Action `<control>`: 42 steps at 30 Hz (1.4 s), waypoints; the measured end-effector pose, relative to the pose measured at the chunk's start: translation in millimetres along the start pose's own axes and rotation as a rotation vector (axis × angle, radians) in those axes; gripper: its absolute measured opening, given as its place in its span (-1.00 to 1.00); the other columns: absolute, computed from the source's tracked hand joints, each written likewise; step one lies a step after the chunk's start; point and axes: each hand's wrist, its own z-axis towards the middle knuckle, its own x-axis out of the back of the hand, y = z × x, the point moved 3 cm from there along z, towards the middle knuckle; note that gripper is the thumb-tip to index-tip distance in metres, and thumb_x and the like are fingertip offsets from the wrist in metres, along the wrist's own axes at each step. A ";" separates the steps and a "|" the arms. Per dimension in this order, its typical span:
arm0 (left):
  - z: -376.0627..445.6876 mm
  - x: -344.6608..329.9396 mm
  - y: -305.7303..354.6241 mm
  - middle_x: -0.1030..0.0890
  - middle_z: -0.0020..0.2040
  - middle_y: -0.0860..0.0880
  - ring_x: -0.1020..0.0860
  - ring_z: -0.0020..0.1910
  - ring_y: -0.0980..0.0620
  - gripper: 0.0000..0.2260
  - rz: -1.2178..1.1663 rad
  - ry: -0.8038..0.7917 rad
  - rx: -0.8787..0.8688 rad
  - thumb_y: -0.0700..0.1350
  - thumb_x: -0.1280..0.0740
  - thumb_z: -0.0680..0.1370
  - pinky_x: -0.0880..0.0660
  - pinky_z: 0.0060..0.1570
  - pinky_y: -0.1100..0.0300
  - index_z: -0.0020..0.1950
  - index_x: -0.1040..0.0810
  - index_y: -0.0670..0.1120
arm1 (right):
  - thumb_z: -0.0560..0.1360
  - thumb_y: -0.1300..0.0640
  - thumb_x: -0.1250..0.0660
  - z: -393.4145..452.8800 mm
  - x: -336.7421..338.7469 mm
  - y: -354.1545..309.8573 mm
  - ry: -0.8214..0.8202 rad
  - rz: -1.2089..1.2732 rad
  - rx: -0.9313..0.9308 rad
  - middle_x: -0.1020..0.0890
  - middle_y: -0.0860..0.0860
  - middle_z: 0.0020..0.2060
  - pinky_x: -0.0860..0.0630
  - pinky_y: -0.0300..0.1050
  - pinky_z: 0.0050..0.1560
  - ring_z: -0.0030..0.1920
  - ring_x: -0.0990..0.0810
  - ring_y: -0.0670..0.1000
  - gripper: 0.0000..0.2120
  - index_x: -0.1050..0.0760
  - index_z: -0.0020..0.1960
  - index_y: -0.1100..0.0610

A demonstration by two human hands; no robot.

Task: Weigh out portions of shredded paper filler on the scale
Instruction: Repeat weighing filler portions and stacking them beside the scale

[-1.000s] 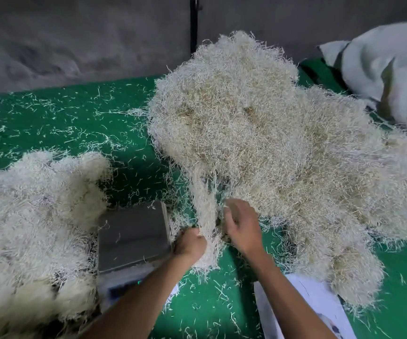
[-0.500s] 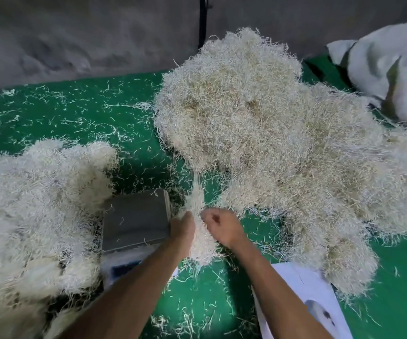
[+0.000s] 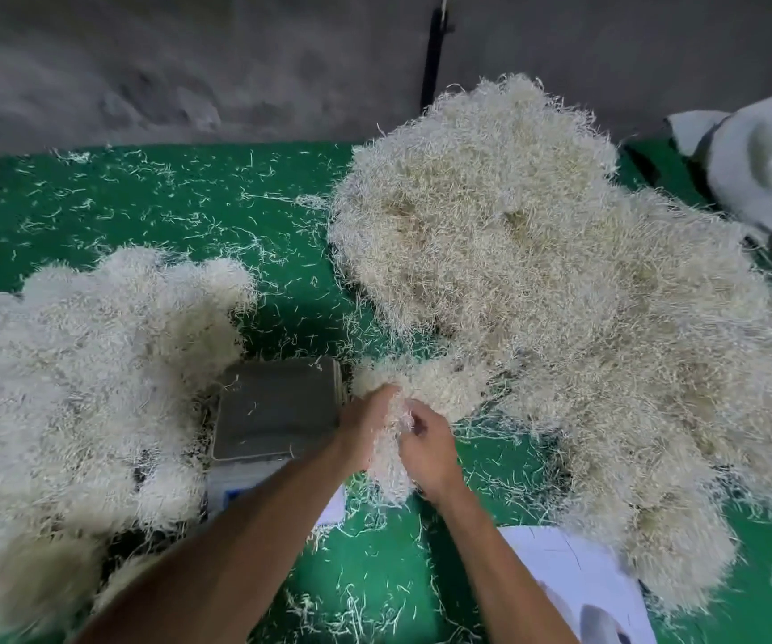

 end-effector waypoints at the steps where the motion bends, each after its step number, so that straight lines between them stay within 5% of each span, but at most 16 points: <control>1: -1.5 5.6 7.4 -0.48 -0.36 0.10 -0.43 -0.35 0.04 -0.70 0.090 0.051 -0.052 0.11 -0.24 0.65 -0.35 -0.37 0.31 -0.22 -0.47 0.01 | 0.62 0.19 -0.24 -3.3 8.2 -7.9 0.081 0.067 0.060 -0.61 0.00 -0.11 -0.46 -0.22 -0.43 -0.37 -0.47 -0.05 -0.71 -0.56 0.24 -0.10; 4: -8.9 24.7 36.5 -0.32 -0.40 0.08 -0.31 -0.41 0.05 -0.73 0.282 0.154 -0.081 0.10 -0.26 0.61 -0.32 -0.49 0.23 -0.22 -0.38 0.00 | 0.67 -0.12 -0.21 -1.1 40.7 -25.1 0.284 0.001 0.090 -0.57 0.01 0.09 -0.69 0.08 -0.07 -0.07 -0.65 0.08 -0.77 -0.49 0.27 -0.11; 6: -10.5 37.2 57.9 -0.46 -0.25 0.06 -0.46 -0.28 0.04 -0.88 0.382 0.040 -0.267 -0.09 -0.26 0.66 -0.46 -0.30 0.24 0.00 -0.55 -0.09 | 0.62 -0.28 -0.21 3.4 49.2 -34.8 0.200 -0.157 0.079 -0.37 0.03 0.44 -0.50 0.23 0.35 0.37 -0.48 0.10 -0.42 -0.27 0.55 -0.04; 8: -20.4 46.8 87.0 -0.62 0.05 -0.07 -0.61 0.03 0.08 -0.76 0.286 -0.156 -0.400 -0.30 -0.22 0.66 -0.51 -0.05 0.45 0.27 -0.58 -0.14 | 0.57 -0.37 -0.21 6.0 47.0 -52.5 0.116 -0.097 0.051 -0.13 0.01 0.62 -0.25 0.26 0.53 0.58 -0.20 0.11 -0.23 -0.04 0.64 -0.08; 10: -36.0 52.9 120.0 -0.55 0.34 -0.08 -0.57 0.23 0.24 -0.76 0.188 -0.300 -0.411 0.00 -0.32 0.65 -0.48 0.15 0.41 0.30 -0.58 0.03 | 0.54 -0.38 -0.22 11.2 42.8 -77.7 0.099 0.051 0.005 -0.06 0.02 0.65 -0.17 0.23 0.55 0.58 -0.21 0.11 -0.16 0.08 0.66 -0.12; 12: -56.5 58.9 151.0 -0.39 0.52 -0.02 -0.43 0.43 0.13 -0.21 0.324 -0.236 -0.300 0.49 -0.44 0.31 -0.37 0.41 0.12 0.44 -0.49 0.12 | 0.62 -0.14 -0.27 19.5 38.6 -106.6 0.135 0.081 0.012 -0.12 0.09 0.63 -0.24 0.21 0.53 0.48 -0.33 0.10 -0.23 0.07 0.67 0.00; 14: -72.1 68.1 169.4 -0.28 0.59 -0.03 -0.33 0.51 -0.08 0.20 0.440 -0.110 -0.156 0.60 -0.47 0.05 -0.26 0.46 -0.10 0.58 -0.26 0.11 | 0.64 0.14 -0.27 23.8 36.4 -139.8 0.180 0.037 0.095 -0.20 0.14 0.61 -0.35 0.12 0.45 0.38 -0.40 0.09 -0.31 0.01 0.66 0.11; 16: -84.3 85.8 184.7 -0.18 0.61 -0.03 -0.27 0.53 -0.12 0.30 0.488 0.017 -0.170 0.56 -0.49 0.01 -0.27 0.43 -0.09 0.61 -0.09 0.10 | 0.62 0.22 -0.30 26.0 37.6 -169.2 0.223 -0.016 0.174 -0.35 0.15 0.53 -0.48 0.08 0.27 0.18 -0.47 0.06 -0.34 -0.10 0.64 0.12; 18: -100.5 100.0 200.2 -0.08 0.64 0.01 -0.18 0.57 -0.11 0.17 0.560 0.047 -0.238 0.51 -0.47 0.18 -0.21 0.46 -0.08 0.62 -0.05 0.10 | 0.59 0.19 -0.38 28.4 44.8 -191.1 0.299 -0.155 0.212 -0.46 0.10 0.45 -0.56 0.06 0.27 0.14 -0.57 0.02 -0.39 -0.26 0.58 0.11; 21: -122.4 111.8 218.1 -0.02 0.66 -0.03 -0.13 0.60 -0.13 0.05 0.692 0.044 -0.285 0.41 -0.44 0.33 -0.17 0.49 -0.10 0.64 -0.01 0.07 | 0.55 0.27 -0.40 30.9 57.3 -210.9 0.400 -0.229 0.170 -0.66 0.07 0.09 -0.62 -0.11 -0.29 -0.27 -0.64 -0.06 -0.45 -0.38 0.51 0.09; 24: -138.5 115.5 232.5 -0.07 0.65 -0.08 -0.19 0.58 -0.17 0.07 0.692 0.077 -0.300 0.37 -0.47 0.33 -0.22 0.49 -0.12 0.65 0.02 0.03 | 0.56 0.35 -0.32 38.2 71.0 -218.7 0.401 -0.020 -0.030 -0.66 0.05 -0.21 -0.69 0.14 -0.17 -0.31 -0.67 0.08 -0.45 -0.35 0.52 0.15; 32: -151.0 129.1 248.5 -0.13 0.64 -0.08 -0.22 0.55 -0.16 -0.12 0.240 0.184 -0.422 0.26 -0.45 0.47 -0.20 0.48 -0.11 0.63 -0.14 -0.06 | 0.53 0.42 -0.33 62.6 101.0 -230.9 0.477 0.112 -0.167 -0.59 0.07 -0.17 -0.71 0.13 -0.10 -0.25 -0.70 0.07 -0.49 -0.41 0.46 0.22; 36: -145.8 144.4 258.0 -0.31 0.57 -0.07 -0.28 0.52 -0.15 -0.37 0.070 0.114 -0.391 0.20 -0.38 0.53 -0.17 0.48 -0.15 0.54 -0.35 0.02 | 0.50 0.42 -0.36 65.0 129.1 -203.2 0.571 0.038 -0.260 -0.54 0.08 -0.25 -0.41 -0.29 -0.64 -0.42 -0.51 -0.05 -0.82 -0.49 0.05 0.25; 38: -138.7 140.6 254.9 -0.43 0.49 -0.15 -0.36 0.48 -0.22 -0.48 -0.086 0.070 -0.364 0.13 -0.37 0.55 -0.25 0.47 -0.22 0.47 -0.46 -0.02 | 0.49 0.42 -0.38 68.5 131.7 -187.9 0.541 0.009 -0.318 -0.57 0.10 -0.24 -0.47 -0.26 -0.57 -0.40 -0.52 -0.03 -0.88 -0.48 -0.09 0.27; 40: -123.4 138.9 252.2 -0.66 0.19 -0.20 -0.58 0.24 -0.27 -0.68 -0.447 0.000 -0.373 0.06 -0.29 0.59 -0.50 0.24 -0.19 0.18 -0.68 -0.09 | 0.52 0.38 -0.39 72.5 129.6 -170.4 0.511 0.013 -0.329 -0.64 0.18 -0.12 -0.66 -0.13 -0.25 -0.29 -0.61 0.04 -0.92 -0.54 0.00 0.31; 42: -112.1 145.3 250.9 -0.69 0.13 -0.20 -0.64 0.14 -0.27 -0.62 -0.741 0.079 -0.351 0.10 -0.20 0.61 -0.54 0.18 -0.20 0.18 -0.67 -0.10 | 0.57 0.29 -0.38 71.9 129.7 -151.6 0.513 -0.076 -0.316 -0.65 0.25 0.06 -0.60 -0.07 -0.08 -0.14 -0.61 0.10 -0.85 -0.55 0.13 0.28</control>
